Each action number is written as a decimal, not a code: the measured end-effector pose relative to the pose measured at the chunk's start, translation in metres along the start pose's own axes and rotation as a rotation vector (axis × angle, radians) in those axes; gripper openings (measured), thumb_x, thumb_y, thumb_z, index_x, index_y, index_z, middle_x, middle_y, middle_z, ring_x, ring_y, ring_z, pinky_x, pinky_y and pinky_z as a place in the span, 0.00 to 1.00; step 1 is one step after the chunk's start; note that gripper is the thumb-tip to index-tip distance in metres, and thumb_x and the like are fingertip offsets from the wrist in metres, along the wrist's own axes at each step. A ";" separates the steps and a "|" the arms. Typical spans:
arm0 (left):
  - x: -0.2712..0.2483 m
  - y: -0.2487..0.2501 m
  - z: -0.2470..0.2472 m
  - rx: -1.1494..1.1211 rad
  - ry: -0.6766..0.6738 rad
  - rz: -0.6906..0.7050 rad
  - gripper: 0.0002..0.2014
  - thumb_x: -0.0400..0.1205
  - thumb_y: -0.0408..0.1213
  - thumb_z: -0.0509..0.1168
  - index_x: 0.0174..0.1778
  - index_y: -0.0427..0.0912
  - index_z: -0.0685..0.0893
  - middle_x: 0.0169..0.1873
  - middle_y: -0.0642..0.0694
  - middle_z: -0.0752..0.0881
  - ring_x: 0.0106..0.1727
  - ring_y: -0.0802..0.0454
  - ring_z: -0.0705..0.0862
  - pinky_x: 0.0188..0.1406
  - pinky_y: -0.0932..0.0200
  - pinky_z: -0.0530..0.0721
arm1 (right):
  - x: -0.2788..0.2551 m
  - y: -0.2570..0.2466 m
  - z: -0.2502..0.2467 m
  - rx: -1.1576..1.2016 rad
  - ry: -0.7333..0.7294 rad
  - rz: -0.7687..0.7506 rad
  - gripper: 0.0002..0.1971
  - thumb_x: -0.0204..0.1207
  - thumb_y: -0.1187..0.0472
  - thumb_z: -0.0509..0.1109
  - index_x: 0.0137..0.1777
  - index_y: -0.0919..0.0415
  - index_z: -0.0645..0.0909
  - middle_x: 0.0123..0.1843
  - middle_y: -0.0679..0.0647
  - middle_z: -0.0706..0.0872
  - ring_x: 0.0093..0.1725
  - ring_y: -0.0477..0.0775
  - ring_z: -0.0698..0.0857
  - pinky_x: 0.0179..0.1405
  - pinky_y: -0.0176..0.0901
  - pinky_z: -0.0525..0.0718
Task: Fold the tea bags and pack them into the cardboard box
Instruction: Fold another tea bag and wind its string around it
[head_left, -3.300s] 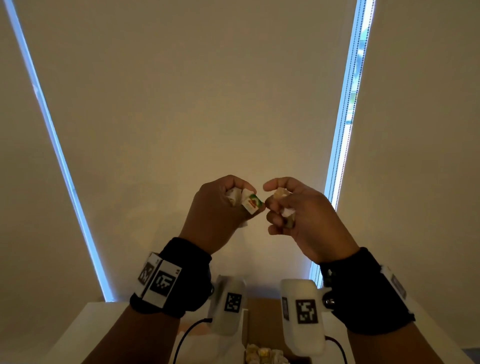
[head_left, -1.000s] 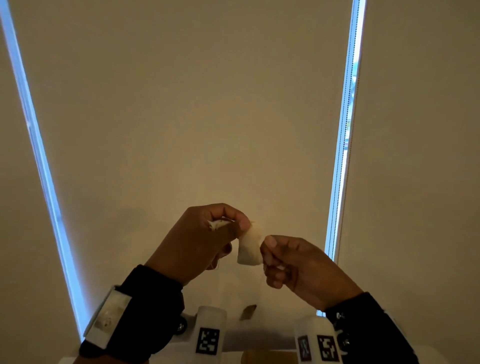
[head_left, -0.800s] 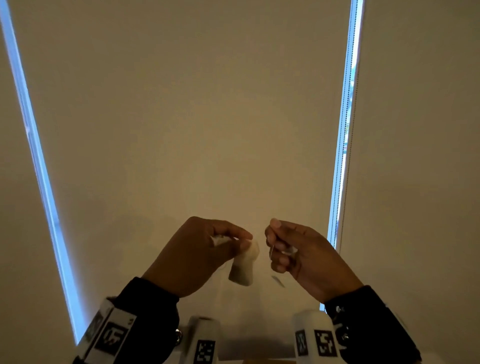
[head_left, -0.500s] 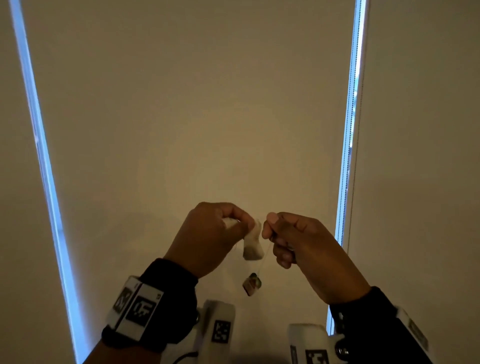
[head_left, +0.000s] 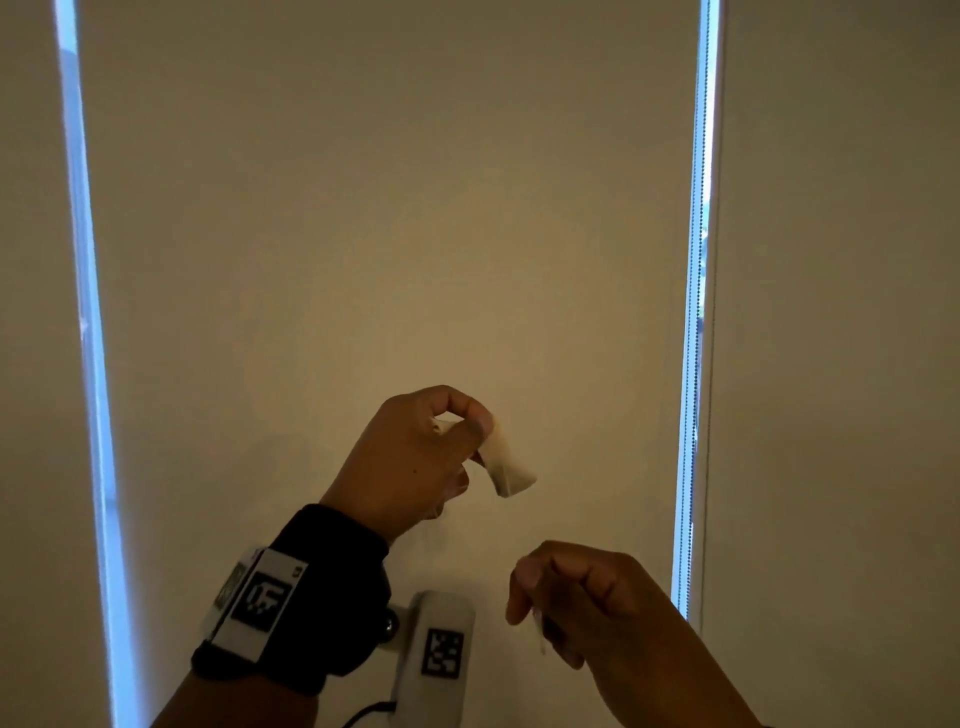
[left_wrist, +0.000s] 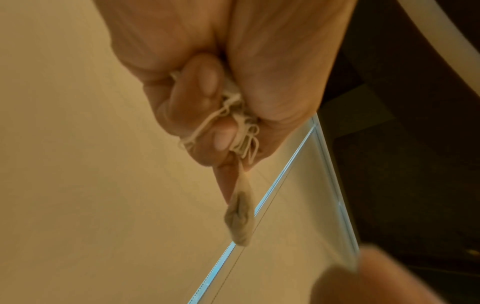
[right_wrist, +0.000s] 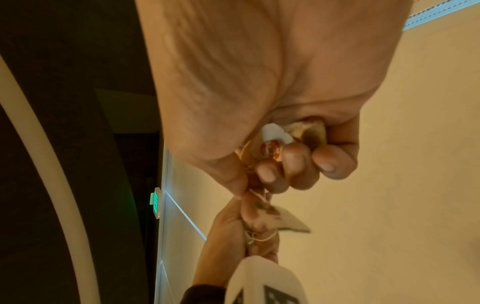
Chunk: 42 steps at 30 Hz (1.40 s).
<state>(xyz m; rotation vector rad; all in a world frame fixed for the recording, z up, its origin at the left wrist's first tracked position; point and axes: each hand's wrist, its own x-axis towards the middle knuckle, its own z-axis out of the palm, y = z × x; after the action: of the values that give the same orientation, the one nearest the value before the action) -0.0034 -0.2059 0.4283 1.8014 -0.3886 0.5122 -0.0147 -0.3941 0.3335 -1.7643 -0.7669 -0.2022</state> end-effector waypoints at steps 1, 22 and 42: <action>0.000 0.003 -0.002 -0.020 -0.005 0.002 0.07 0.87 0.35 0.65 0.47 0.39 0.87 0.20 0.55 0.80 0.20 0.53 0.68 0.18 0.65 0.64 | -0.001 0.002 -0.001 0.011 -0.006 0.005 0.20 0.69 0.31 0.64 0.35 0.45 0.89 0.28 0.48 0.80 0.28 0.47 0.76 0.36 0.44 0.73; -0.023 0.027 -0.004 0.073 -0.292 0.129 0.05 0.86 0.40 0.69 0.47 0.48 0.89 0.24 0.49 0.78 0.21 0.58 0.71 0.19 0.65 0.69 | 0.021 -0.035 -0.032 0.596 0.011 0.182 0.18 0.67 0.47 0.80 0.34 0.61 0.81 0.33 0.56 0.68 0.27 0.50 0.64 0.28 0.44 0.62; -0.020 -0.001 0.008 0.536 -0.070 0.329 0.09 0.86 0.41 0.67 0.42 0.57 0.89 0.28 0.72 0.84 0.38 0.72 0.84 0.34 0.78 0.73 | 0.036 -0.048 -0.032 0.403 0.125 0.257 0.23 0.64 0.50 0.81 0.50 0.69 0.89 0.35 0.54 0.73 0.28 0.47 0.64 0.29 0.39 0.64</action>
<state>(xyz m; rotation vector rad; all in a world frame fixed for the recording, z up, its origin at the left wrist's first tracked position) -0.0184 -0.2129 0.4151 2.2888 -0.6476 0.8439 -0.0075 -0.4017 0.4004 -1.4330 -0.4462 0.0163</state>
